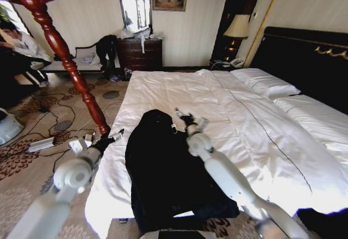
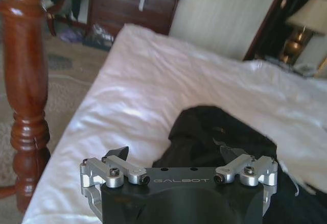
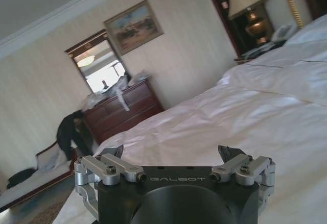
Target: Pick up the clothes from the bed and hang them on the clothes hanger.
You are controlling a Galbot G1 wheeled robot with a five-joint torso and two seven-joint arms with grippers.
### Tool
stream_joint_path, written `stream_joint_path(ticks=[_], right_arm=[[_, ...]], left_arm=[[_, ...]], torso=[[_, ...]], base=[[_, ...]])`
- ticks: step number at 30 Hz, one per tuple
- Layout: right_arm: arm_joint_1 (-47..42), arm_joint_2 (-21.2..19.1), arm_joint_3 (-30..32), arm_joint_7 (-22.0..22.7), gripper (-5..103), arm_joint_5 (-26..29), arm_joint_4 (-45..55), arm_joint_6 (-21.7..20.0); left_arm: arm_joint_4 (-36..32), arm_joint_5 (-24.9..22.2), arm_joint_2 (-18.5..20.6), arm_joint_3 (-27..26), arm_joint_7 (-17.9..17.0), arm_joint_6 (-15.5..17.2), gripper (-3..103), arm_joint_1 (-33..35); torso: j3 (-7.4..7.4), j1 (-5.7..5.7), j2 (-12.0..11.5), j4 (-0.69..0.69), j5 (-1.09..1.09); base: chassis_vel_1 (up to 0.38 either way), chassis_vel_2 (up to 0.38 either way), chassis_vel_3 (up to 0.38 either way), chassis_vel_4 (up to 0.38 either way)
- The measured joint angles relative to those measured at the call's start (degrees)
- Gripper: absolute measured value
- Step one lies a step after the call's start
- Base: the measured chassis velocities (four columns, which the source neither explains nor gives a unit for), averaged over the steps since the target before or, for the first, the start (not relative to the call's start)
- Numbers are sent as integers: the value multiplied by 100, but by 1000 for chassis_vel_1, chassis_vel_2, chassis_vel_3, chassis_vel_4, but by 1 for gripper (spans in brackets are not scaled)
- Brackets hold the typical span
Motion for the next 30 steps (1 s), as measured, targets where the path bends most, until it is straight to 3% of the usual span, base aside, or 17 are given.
stream_joint_path(ticks=[2, 4, 10, 13, 15, 18, 21, 24, 25, 28, 30], right_arm=[[-403, 23, 427, 98, 100, 51, 288, -87], [-723, 62, 764, 157, 100, 86, 498, -145], [-1067, 137, 1172, 190, 100, 116, 693, -181], [-1212, 162, 1311, 241, 100, 169, 788, -205], [-1237, 162, 1331, 256, 100, 182, 810, -211], [-1284, 179, 1376, 288, 100, 225, 861, -225], [-1295, 208, 1388, 307, 100, 255, 870, -228], [-1323, 249, 1388, 344, 100, 279, 871, -230], [-1323, 249, 1388, 344, 100, 279, 871, -230], [-1392, 282, 1387, 367, 100, 292, 866, -232], [-1410, 289, 1383, 368, 100, 292, 857, -232]], left_arm=[[197, -55, 42, 499, -195, 238, 100, -446], [343, -39, 37, 1010, -313, 412, 100, -790], [679, 129, -156, 1823, -355, 460, 100, -1267], [960, 472, -328, 2157, -374, 460, 97, -1383], [1015, 549, -348, 2169, -370, 455, 97, -1354], [1102, 632, -412, 2044, -320, 402, 81, -1146], [1120, 682, -426, 1914, -308, 357, 75, -1011], [1171, 751, -418, 1667, -299, 269, 59, -802], [1171, 751, -418, 1667, -299, 269, 59, -802], [1278, 894, -391, 1324, -299, 175, 43, -557], [1317, 937, -386, 1250, -301, 150, 43, -503]], torso=[[0, 0, 0, -7, 0], [0, 0, 0, -4, 0], [0, 0, 0, -3, -1], [0, 0, 0, -4, -1], [0, 0, 0, -3, 0], [-1, 0, 0, -1, -1], [-1, -1, 0, -2, -2], [-1, -1, 0, -2, -1], [-1, -1, 0, -2, -1], [-1, -1, 0, -2, -1], [-1, -1, 0, -2, -2]], base=[[0, 0, 0, 0], [0, 0, 0, 0], [0, 0, 0, 0], [0, 0, 0, 0], [0, 0, 0, 0], [0, 0, 0, 0], [0, 0, 0, 0], [0, 0, 0, 0], [0, 0, 0, 0], [0, 0, 0, 0], [0, 0, 0, 0]])
